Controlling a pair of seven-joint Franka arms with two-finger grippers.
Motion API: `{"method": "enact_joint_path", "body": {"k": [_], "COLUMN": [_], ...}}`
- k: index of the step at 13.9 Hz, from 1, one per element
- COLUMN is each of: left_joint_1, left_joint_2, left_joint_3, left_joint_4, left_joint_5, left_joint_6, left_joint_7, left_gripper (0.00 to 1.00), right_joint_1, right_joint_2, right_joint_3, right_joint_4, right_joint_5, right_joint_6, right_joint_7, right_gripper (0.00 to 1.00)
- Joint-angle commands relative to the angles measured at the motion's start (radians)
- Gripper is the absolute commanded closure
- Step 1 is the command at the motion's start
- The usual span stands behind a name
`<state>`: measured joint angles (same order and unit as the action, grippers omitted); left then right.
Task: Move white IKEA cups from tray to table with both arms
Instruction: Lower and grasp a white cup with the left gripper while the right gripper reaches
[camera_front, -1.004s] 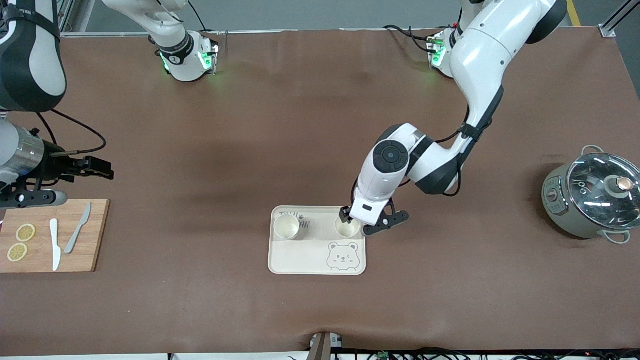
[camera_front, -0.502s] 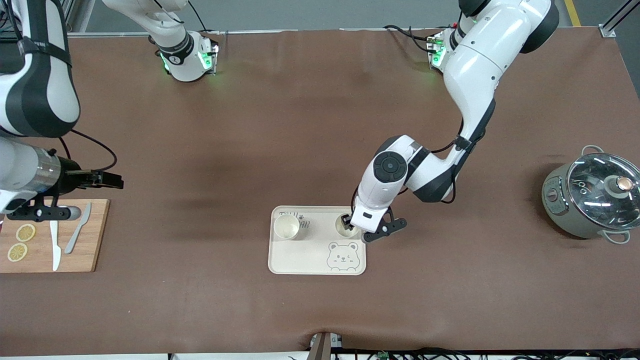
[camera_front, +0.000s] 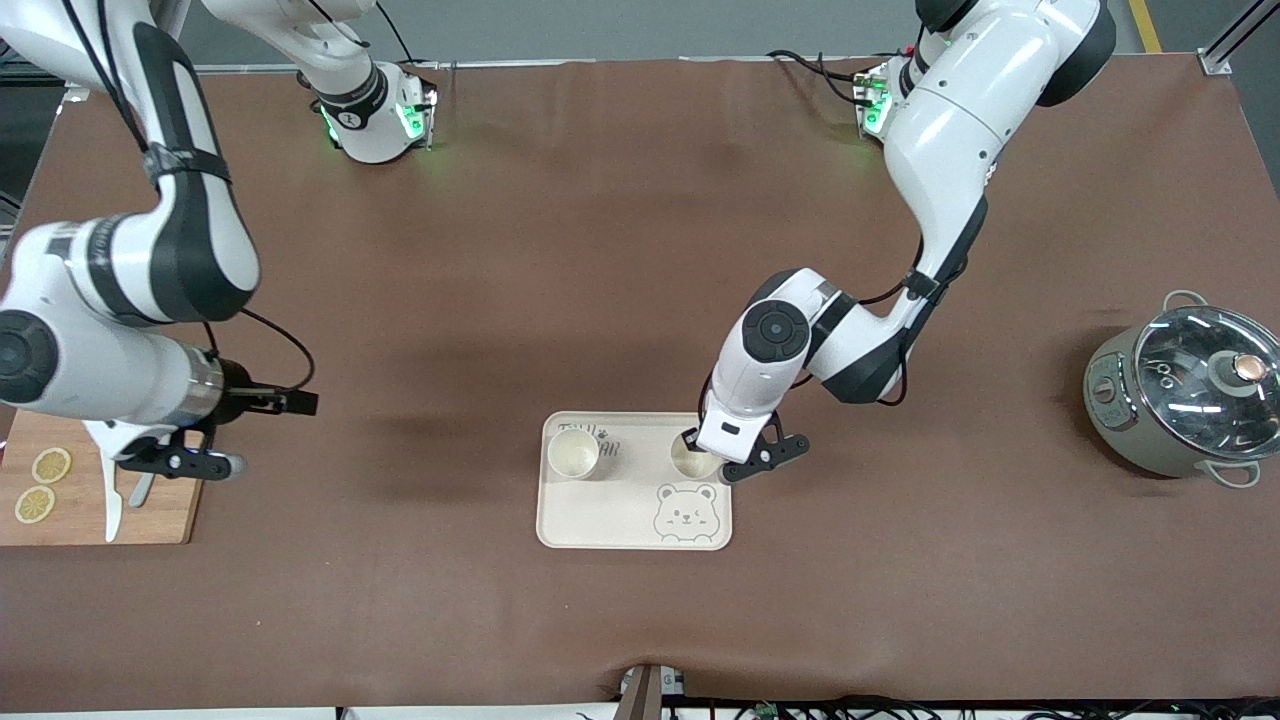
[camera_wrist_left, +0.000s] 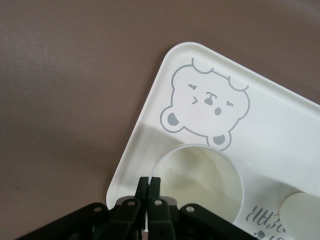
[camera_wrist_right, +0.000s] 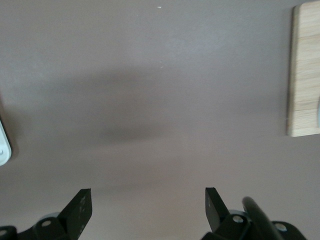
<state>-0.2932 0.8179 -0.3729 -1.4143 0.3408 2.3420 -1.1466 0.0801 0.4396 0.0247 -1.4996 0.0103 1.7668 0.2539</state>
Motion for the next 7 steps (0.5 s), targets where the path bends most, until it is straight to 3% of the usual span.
{"method": "enact_joint_path", "body": {"k": [1, 4, 7], "left_joint_1": [-0.017, -0.015, -0.012], "left_joint_2": [0.009, -0.005, -0.037], "left_joint_3": [0.014, 0.014, 0.012], "left_joint_4": [0.017, 0.017, 0.018], "left_joint_5": [0.015, 0.023, 0.030], "left_joint_6": [0.002, 0.000, 0.000], "left_joint_7": [-0.013, -0.005, 0.004], "left_gripper": [1.00, 1.00, 1.00], "right_joint_1": [0.038, 0.090, 0.142], "right_joint_2": [0.065, 0.157, 0.206], "right_joint_3": [0.000, 0.001, 0.001], "right_joint_4": [0.068, 0.137, 0.142], "right_joint_5": [0.005, 0.036, 0.193], "right_joint_6": [-0.004, 0.025, 0.165], "right_joint_7": [0.125, 0.267, 0.358], "right_gripper": [0.00, 0.00, 0.00]}}
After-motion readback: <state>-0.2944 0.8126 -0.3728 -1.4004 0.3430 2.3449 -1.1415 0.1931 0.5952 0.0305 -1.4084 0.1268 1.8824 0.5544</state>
